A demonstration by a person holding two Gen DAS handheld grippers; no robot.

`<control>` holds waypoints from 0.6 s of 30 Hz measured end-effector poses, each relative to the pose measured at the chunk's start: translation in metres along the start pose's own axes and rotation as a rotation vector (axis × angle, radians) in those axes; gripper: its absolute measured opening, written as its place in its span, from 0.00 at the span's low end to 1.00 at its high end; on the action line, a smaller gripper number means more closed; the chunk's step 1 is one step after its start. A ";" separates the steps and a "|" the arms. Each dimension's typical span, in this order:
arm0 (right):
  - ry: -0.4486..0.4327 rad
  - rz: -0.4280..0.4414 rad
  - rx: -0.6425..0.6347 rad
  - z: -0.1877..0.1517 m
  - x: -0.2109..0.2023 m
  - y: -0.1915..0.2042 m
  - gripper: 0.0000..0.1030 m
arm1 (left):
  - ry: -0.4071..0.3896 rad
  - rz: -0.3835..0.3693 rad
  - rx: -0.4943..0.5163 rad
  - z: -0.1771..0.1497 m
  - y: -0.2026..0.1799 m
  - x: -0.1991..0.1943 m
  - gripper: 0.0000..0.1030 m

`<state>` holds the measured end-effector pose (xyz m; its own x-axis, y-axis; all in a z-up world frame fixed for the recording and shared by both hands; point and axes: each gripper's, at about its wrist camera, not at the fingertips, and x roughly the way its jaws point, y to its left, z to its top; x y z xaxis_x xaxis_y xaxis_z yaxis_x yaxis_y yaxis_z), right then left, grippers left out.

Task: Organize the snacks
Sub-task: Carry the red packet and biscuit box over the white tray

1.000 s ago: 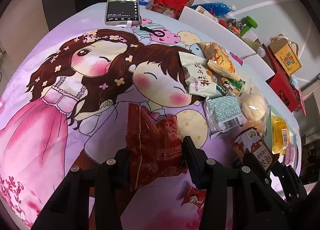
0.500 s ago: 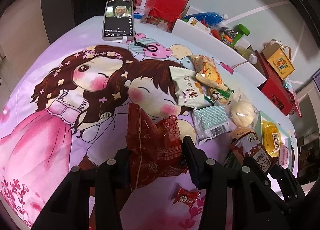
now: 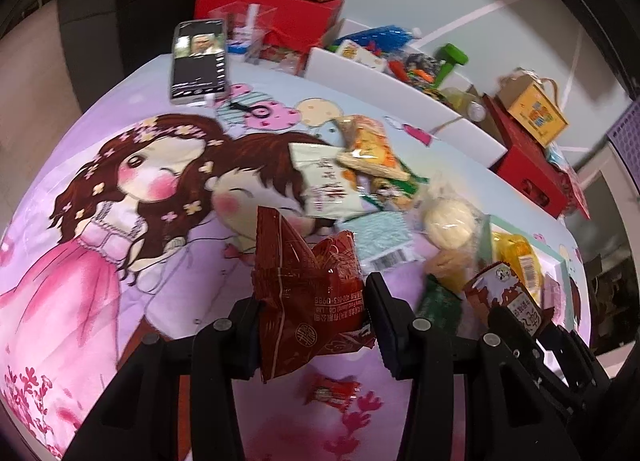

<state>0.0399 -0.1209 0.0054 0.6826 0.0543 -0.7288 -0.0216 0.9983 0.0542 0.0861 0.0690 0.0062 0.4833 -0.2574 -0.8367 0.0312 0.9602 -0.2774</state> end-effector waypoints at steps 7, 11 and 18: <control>0.003 -0.056 0.109 -0.003 -0.012 -0.044 0.46 | 0.008 -0.060 0.088 -0.006 -0.038 0.000 0.46; -0.003 -0.099 0.168 -0.006 -0.021 -0.072 0.46 | 0.006 -0.069 0.152 -0.011 -0.064 -0.002 0.46; -0.017 -0.191 0.299 -0.018 -0.043 -0.134 0.46 | 0.019 -0.136 0.268 -0.027 -0.115 0.000 0.46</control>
<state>0.0006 -0.2568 0.0169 0.6658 -0.1354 -0.7337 0.3207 0.9398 0.1175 0.0589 -0.0448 0.0253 0.4426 -0.3853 -0.8097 0.3260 0.9103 -0.2549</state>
